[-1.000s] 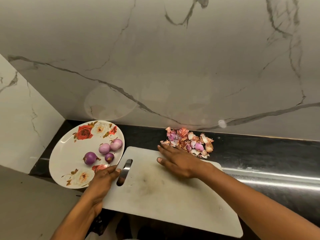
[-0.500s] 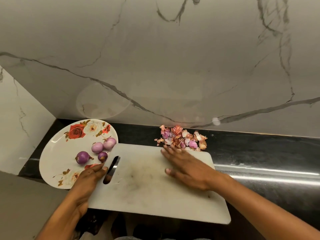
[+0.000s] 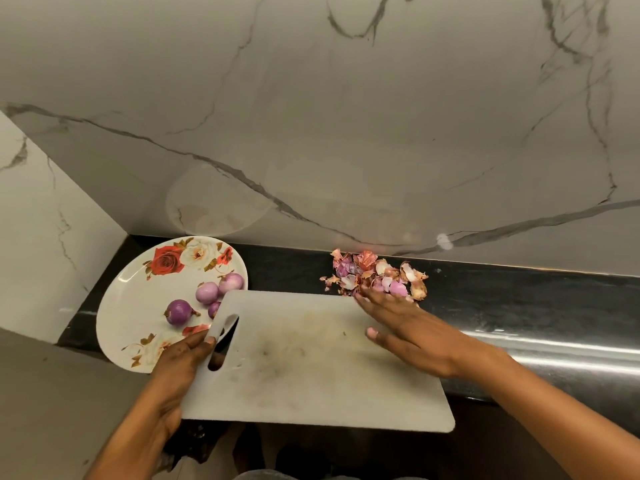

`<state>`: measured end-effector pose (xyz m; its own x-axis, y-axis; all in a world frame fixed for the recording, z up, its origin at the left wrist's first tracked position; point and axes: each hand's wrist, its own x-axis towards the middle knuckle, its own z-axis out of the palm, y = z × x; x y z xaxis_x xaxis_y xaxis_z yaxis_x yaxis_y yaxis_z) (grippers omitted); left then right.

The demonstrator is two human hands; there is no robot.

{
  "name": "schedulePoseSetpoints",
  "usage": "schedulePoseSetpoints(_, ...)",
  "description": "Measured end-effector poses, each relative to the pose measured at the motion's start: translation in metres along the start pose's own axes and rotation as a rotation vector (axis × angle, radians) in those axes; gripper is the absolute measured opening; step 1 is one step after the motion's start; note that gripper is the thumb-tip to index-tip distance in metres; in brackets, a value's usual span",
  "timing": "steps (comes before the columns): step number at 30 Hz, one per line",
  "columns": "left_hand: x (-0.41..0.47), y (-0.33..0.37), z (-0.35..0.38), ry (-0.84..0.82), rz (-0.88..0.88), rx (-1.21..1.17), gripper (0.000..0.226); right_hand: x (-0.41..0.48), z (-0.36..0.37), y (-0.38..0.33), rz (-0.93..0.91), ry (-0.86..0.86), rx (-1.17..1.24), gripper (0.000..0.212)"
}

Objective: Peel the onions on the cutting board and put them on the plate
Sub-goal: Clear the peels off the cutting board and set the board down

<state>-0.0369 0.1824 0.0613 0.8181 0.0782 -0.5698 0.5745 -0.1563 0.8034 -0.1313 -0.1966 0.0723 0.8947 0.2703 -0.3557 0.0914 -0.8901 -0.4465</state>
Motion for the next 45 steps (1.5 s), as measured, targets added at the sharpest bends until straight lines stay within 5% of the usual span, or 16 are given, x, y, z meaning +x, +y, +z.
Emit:
schedulePoseSetpoints(5,0.01,-0.003,-0.012,0.058,-0.036,-0.065,0.033,-0.039,0.005,-0.052,-0.285,-0.228,-0.042,0.059)
schedulePoseSetpoints(13,0.014,-0.001,-0.016,0.064,-0.051,-0.039,0.031,0.025,0.005,0.049,0.144,-0.043,-0.056,0.073)
schedulePoseSetpoints(16,0.011,0.001,-0.02,0.051,-0.052,-0.056,0.03,0.017,-0.009,0.035,0.069,0.037,-0.005,0.065)
schedulePoseSetpoints(20,0.009,0.003,-0.024,0.009,-0.071,-0.104,0.024,-0.009,-0.007,-0.014,-0.117,-0.057,-0.015,0.058)
schedulePoseSetpoints(23,0.007,0.006,-0.025,-0.012,-0.055,-0.108,0.024,0.001,0.002,-0.006,-0.095,-0.082,-0.039,0.06)
schedulePoseSetpoints(36,-0.026,0.005,0.025,-0.016,0.075,-0.13,0.016,-0.025,0.01,0.015,0.369,0.492,0.369,0.076)
schedulePoseSetpoints(40,-0.036,-0.005,0.065,-0.057,0.127,-0.13,0.016,-0.065,0.024,0.029,0.618,0.743,0.491,0.069)
schedulePoseSetpoints(45,-0.065,-0.019,0.13,-0.155,0.181,-0.062,0.019,-0.125,0.035,0.057,0.764,0.852,0.55,0.064)
